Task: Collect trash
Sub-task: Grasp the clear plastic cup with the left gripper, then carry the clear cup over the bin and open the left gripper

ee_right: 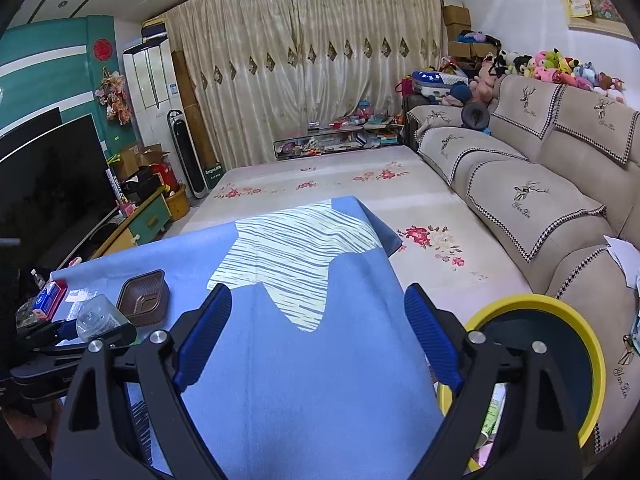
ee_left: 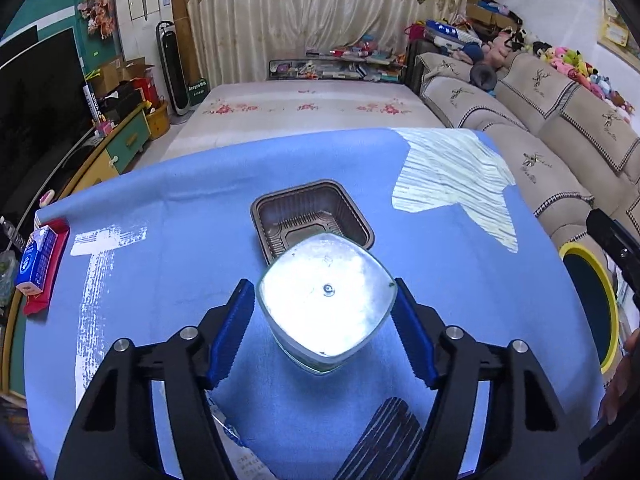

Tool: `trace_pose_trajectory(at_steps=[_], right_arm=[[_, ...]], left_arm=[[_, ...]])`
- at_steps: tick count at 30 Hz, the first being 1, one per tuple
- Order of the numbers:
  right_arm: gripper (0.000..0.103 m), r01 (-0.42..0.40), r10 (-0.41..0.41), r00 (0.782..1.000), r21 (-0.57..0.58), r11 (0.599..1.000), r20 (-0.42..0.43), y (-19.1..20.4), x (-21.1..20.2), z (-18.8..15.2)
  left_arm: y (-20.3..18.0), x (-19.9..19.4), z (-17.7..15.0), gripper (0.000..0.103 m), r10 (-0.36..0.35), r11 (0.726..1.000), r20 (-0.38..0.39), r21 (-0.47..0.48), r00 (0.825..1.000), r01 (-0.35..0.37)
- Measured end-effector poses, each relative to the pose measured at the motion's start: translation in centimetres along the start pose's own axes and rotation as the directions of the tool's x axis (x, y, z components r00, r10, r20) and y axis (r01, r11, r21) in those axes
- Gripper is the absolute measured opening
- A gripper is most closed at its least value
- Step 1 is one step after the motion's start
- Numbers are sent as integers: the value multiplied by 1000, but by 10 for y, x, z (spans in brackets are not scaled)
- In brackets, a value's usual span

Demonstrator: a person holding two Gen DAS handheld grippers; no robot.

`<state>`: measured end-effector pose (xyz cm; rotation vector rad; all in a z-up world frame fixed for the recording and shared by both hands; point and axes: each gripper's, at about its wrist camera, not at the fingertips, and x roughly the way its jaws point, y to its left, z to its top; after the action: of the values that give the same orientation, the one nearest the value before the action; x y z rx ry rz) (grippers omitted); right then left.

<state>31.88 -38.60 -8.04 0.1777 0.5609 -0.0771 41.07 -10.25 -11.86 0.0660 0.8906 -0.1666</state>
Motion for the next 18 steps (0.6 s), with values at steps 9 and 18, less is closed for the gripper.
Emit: trace_pose_trajectory(at_steps=[9,18], right_arm=[[84,14,-14,1000,-2,1000,1,-1,-1,1],[84,60,-61,997,22,998,39,-14,-14,5]], left_arm=[[-4,-10,-5,55,-27,1000,18,11,999,27],[-29,-89,-35,55,-133,989,111,85,985,124]])
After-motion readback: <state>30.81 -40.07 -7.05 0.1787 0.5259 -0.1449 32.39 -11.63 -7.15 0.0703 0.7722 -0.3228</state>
